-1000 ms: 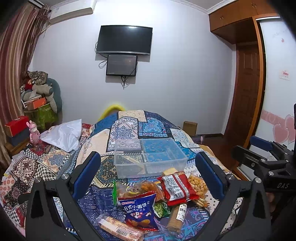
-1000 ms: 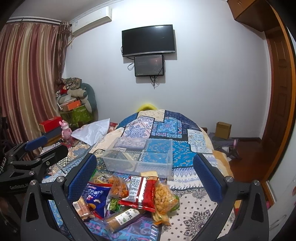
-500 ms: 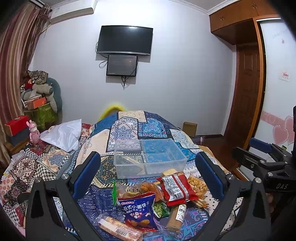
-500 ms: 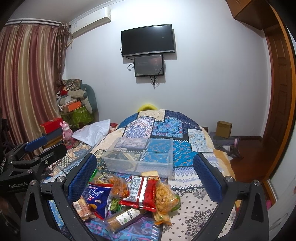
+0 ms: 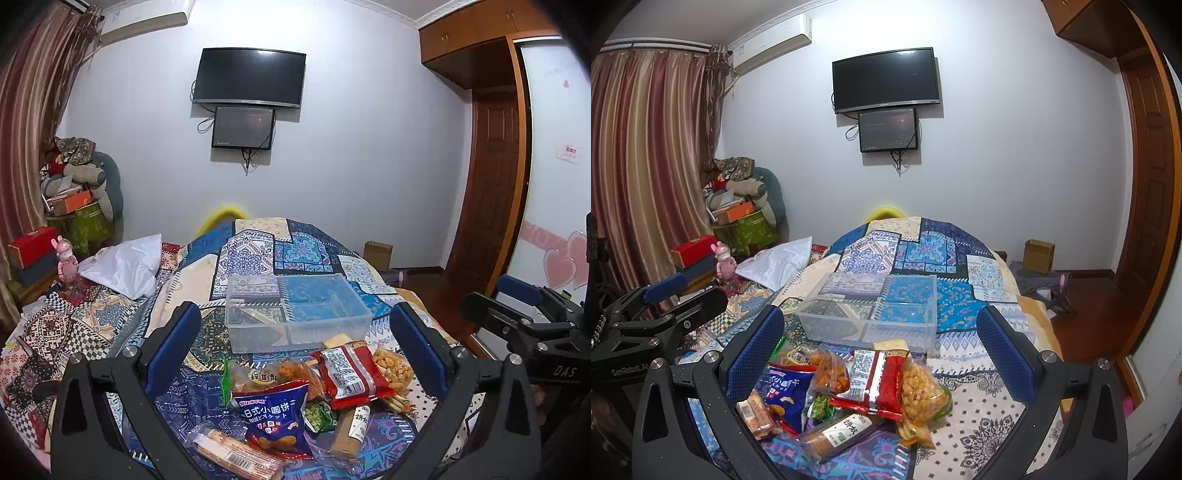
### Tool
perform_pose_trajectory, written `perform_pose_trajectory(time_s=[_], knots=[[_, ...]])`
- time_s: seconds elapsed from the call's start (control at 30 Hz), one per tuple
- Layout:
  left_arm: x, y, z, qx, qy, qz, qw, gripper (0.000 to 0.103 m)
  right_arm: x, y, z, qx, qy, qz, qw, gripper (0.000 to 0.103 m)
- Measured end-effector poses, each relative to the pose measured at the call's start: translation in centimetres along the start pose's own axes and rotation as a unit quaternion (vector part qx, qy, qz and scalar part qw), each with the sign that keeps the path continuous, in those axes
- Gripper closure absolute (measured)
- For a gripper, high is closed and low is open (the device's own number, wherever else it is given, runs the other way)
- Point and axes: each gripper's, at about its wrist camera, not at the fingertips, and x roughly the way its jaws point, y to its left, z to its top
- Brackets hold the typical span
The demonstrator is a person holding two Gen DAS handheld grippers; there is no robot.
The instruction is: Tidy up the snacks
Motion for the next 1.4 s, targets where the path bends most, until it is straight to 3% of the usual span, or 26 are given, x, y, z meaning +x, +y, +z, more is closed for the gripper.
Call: perform_pose_trajectory(time_s=[0.8, 1.07, 1.17, 1.4], knots=[[0.6, 0.1, -0.4, 0.000, 0.007, -0.009, 0.9999, 0.000, 0.3, 0.1, -0.7, 0.001, 0.007, 0.004, 1.000, 0.000], [3.3, 0.7, -1.8, -0.008, 0.051, -0.019, 0.9985, 0.000, 2.3, -0.9, -1.5, 0.009, 0.042, 0.008, 0.999, 0.000], [5.0, 1.2, -3.1, -0.005, 0.082, -0.010, 0.9966, 0.011, 3.5, -1.9, -2.1, 0.016, 0.063, 0.011, 0.998, 0.000], [9.1, 2.8, -6.0, -0.019, 0.158, 0.008, 0.9872, 0.017, 6.4, -3.9, -4.0, 0.032, 0.124, 0.013, 0.992, 0.001]])
